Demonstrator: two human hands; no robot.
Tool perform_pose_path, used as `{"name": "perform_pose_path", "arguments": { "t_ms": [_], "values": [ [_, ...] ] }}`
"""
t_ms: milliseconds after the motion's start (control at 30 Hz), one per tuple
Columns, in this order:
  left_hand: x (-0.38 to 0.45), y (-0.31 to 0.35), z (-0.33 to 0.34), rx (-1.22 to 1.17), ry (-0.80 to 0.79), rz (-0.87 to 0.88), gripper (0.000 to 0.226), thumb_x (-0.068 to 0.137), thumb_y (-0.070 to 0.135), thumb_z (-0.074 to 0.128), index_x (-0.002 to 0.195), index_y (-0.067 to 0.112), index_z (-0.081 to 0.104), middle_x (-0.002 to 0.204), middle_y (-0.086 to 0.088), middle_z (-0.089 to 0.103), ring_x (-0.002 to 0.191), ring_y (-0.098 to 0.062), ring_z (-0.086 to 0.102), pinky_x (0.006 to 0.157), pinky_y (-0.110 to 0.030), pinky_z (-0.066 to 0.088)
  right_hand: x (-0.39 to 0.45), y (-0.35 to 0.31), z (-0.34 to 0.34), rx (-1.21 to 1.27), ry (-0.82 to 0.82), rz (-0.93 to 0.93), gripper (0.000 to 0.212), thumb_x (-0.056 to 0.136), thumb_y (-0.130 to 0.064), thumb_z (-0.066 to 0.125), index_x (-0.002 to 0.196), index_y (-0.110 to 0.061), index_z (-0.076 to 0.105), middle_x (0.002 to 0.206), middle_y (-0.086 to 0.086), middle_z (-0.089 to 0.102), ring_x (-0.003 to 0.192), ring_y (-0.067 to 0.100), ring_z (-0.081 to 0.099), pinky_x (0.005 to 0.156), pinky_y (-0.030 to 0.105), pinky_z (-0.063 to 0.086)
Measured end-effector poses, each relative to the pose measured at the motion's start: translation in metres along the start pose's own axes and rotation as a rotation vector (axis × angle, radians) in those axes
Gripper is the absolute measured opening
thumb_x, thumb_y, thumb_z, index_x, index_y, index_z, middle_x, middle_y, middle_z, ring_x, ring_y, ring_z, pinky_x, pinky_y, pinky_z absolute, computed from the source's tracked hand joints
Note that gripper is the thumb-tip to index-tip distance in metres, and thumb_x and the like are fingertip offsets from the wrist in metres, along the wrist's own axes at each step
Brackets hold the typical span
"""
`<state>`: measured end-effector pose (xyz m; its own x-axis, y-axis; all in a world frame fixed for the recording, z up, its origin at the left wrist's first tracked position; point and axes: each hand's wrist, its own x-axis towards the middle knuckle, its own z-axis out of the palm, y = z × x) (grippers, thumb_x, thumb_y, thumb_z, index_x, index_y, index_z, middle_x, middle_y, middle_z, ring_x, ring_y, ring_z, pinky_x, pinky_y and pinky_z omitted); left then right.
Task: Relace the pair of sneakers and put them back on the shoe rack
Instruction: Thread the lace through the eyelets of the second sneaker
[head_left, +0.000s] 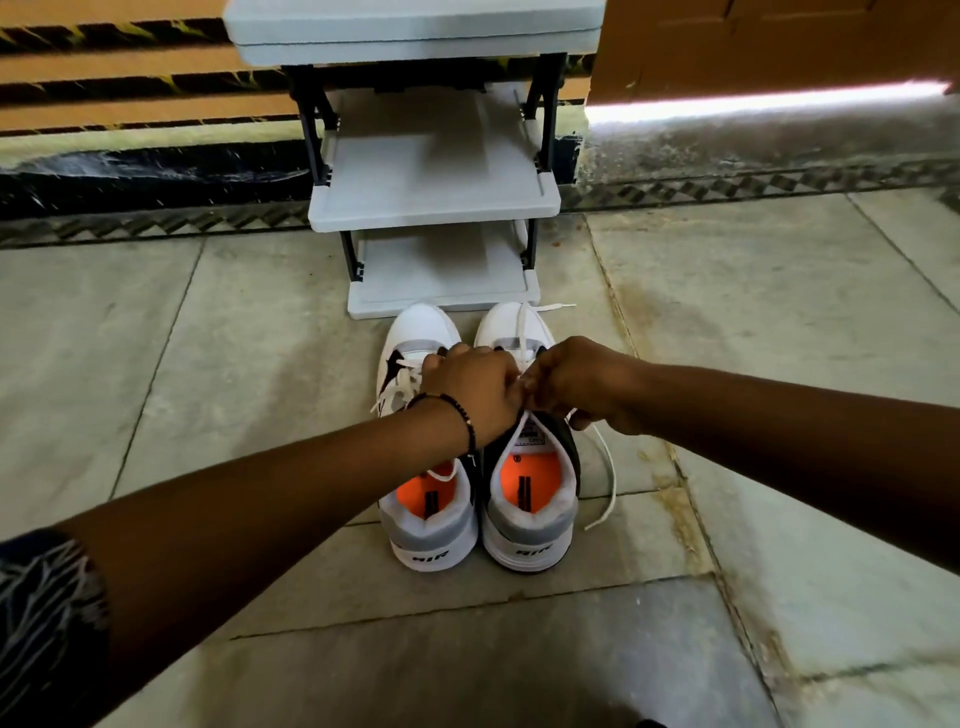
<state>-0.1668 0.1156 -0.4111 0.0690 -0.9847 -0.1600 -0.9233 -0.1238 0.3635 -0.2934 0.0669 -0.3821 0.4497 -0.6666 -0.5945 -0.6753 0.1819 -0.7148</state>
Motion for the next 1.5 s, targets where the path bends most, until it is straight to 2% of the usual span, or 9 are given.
{"name": "perform_pose_path", "arguments": {
  "t_ms": [133,267,367,533,700,933,1167,1333,1500],
  "values": [
    [0.005,0.006,-0.004,-0.493,-0.107,-0.216,0.024,0.089,0.025,0.053,0.074,0.009,0.062,0.075,-0.014,0.055,0.074,-0.022,0.052,0.071,-0.028,0.041,0.000,0.006,-0.002,0.091,0.019,-0.017,0.021,0.081,0.004,0.056,0.070,-0.013,0.061,0.066,0.005,0.061,0.056,0.014,0.049,0.044,0.019,0.037],
    [0.003,0.007,-0.013,-0.728,-0.112,-0.312,0.025,0.090,0.022,0.053,0.088,0.000,0.066,0.081,-0.012,0.058,0.070,-0.021,0.048,0.068,-0.025,0.039,0.000,0.012,-0.001,0.173,0.092,-0.023,0.021,0.084,0.004,0.051,0.071,-0.011,0.056,0.071,0.011,0.061,0.052,0.016,0.050,0.042,0.020,0.037],
    [-0.002,0.012,-0.024,-0.982,-0.022,-0.296,0.018,0.091,0.016,0.050,0.098,0.008,0.064,0.090,-0.003,0.063,0.068,-0.006,0.053,0.052,-0.007,0.045,0.000,0.012,0.000,0.147,0.118,-0.061,0.018,0.086,0.003,0.049,0.080,-0.009,0.061,0.062,0.005,0.058,0.048,0.014,0.046,0.042,0.020,0.033],
    [-0.005,0.016,-0.034,-1.033,-0.031,-0.068,0.029,0.095,0.008,0.040,0.109,0.022,0.060,0.101,-0.005,0.062,0.085,-0.013,0.059,0.062,-0.012,0.052,-0.007,-0.010,0.004,0.022,-0.116,-0.266,0.012,0.084,-0.007,0.060,0.072,-0.008,0.063,0.058,0.002,0.053,0.052,0.013,0.043,0.046,0.022,0.035],
    [-0.002,0.000,-0.039,-1.060,-0.140,-0.227,0.023,0.095,0.024,0.043,0.097,0.012,0.062,0.068,-0.002,0.058,0.035,0.002,0.053,0.032,-0.008,0.036,-0.009,-0.016,-0.017,-0.002,0.023,-0.217,0.027,0.090,-0.025,0.056,0.078,-0.003,0.066,0.061,0.004,0.055,0.054,0.012,0.046,0.050,0.023,0.036],
    [-0.006,-0.008,-0.041,-0.969,-0.485,-0.082,0.020,0.095,0.013,0.041,0.097,0.023,0.058,0.062,0.005,0.054,0.035,-0.001,0.034,0.034,-0.012,0.028,-0.008,-0.013,-0.028,0.178,0.006,-0.206,0.021,0.089,-0.020,0.055,0.081,-0.003,0.065,0.070,0.007,0.060,0.061,0.017,0.049,0.055,0.028,0.037],
    [-0.010,0.001,-0.035,-0.864,-0.299,-0.013,0.009,0.092,0.011,0.049,0.090,0.013,0.058,0.070,-0.004,0.060,0.053,-0.007,0.055,0.045,-0.013,0.045,-0.011,-0.017,-0.036,-0.090,-0.052,-0.393,0.005,0.077,-0.005,0.069,0.076,-0.009,0.071,0.067,0.003,0.065,0.054,0.003,0.052,0.048,0.013,0.040],
    [-0.012,0.001,-0.031,-0.728,-0.145,0.029,0.018,0.091,0.017,0.050,0.075,0.020,0.059,0.077,-0.003,0.061,0.059,-0.002,0.052,0.057,-0.011,0.043,-0.009,-0.015,-0.028,-0.614,0.251,-0.614,0.036,0.073,-0.010,0.071,0.058,-0.030,0.045,0.056,-0.014,0.048,0.050,0.002,0.048,0.047,0.017,0.033],
    [-0.014,-0.003,-0.034,-1.003,-0.210,-0.139,0.026,0.093,0.028,0.045,0.082,0.023,0.068,0.076,0.010,0.069,0.066,0.004,0.061,0.054,-0.010,0.047,-0.009,-0.005,-0.020,-0.378,0.378,-0.626,0.019,0.073,-0.010,0.072,0.065,-0.012,0.055,0.062,0.002,0.063,0.056,0.013,0.057,0.051,0.025,0.042]
  ]
}}
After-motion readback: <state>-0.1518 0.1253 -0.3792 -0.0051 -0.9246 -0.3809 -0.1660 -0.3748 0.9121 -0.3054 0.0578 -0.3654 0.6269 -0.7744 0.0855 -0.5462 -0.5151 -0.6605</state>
